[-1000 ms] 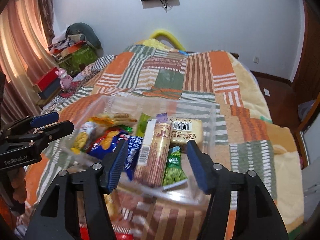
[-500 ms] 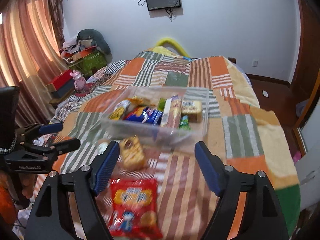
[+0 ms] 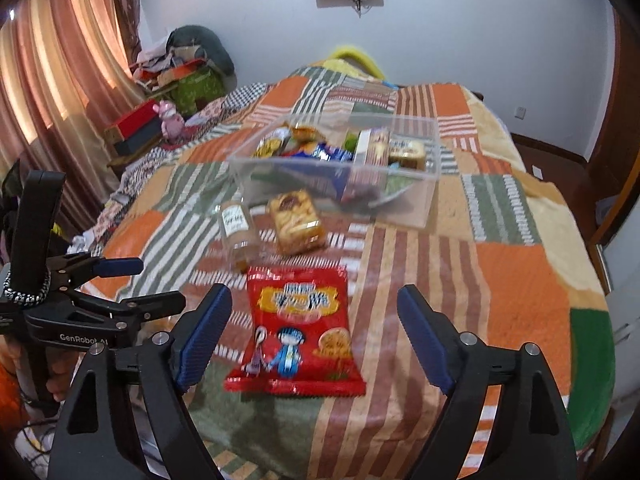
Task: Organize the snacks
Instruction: 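Grasp the bagged cracker pack with the left tool while the right tool grasps the red snack bag, then carry the cracker pack and red snack bag over the box and release inside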
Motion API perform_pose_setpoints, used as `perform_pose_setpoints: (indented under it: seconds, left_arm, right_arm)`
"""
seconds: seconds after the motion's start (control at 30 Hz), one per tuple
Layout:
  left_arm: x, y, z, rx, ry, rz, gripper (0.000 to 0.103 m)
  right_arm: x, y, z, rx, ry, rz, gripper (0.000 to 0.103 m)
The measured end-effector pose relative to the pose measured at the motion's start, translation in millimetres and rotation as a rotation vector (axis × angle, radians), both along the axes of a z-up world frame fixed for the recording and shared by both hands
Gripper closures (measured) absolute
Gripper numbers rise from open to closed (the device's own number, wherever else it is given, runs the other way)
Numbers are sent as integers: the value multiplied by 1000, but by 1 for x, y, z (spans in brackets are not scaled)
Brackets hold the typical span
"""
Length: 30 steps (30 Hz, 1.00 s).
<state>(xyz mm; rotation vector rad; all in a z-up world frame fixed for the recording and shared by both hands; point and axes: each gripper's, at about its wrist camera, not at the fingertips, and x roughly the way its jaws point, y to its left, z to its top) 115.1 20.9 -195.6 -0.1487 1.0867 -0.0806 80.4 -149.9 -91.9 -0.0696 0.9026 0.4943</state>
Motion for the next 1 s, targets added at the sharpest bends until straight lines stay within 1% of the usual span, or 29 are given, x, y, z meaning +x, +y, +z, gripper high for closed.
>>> perform_pose_setpoints:
  seconds: [0.17,0.3,0.33,0.4,0.43,0.5,0.57,0.63,0.67,0.7,0.73,0.77,0.8,1.0]
  left_arm:
    - [-5,-15,-19,15,37,-37,10]
    - [-6,-16,-31,24,58,-44,10]
    - [-6,-15,-34,23,64,-42,11]
    - [-5,-12,-38,18,68,-44,19]
    - [-4,-11,-41,13,74,-49,28]
    - [-3,-10,-43,5,67,-50,32]
    - [-3,-8,-41,10,48,-50,36]
    - [-2,-6,-41,19,39,-52,41]
    - [-2,-6,-41,24,36,-54,41]
    - [-2,-4,-40,21,36,-56,42]
    - [-1,-3,-39,17,31,-57,42]
    - [0,-2,-37,13,25,-57,42]
    - [0,-1,-34,12,19,-56,42]
    - [6,0,-10,22,-53,-49,42]
  right_arm:
    - [-4,10,-16,-10,51,23,19]
    - [-2,21,-31,-37,86,49,19]
    - [-1,23,-35,-45,95,52,19]
    - [2,26,-41,-53,111,55,19]
    - [4,27,-46,-58,124,56,19]
    - [7,28,-52,-64,143,51,19]
    - [11,28,-59,-65,166,46,19]
    - [12,30,-61,-69,161,50,19]
    - [11,32,-60,-75,153,59,20]
    - [9,32,-59,-80,152,67,27]
    - [9,32,-58,-74,151,75,30]
    - [9,31,-57,-65,151,79,37]
    - [9,30,-56,-55,153,82,38]
    - [9,20,-47,-43,124,61,38]
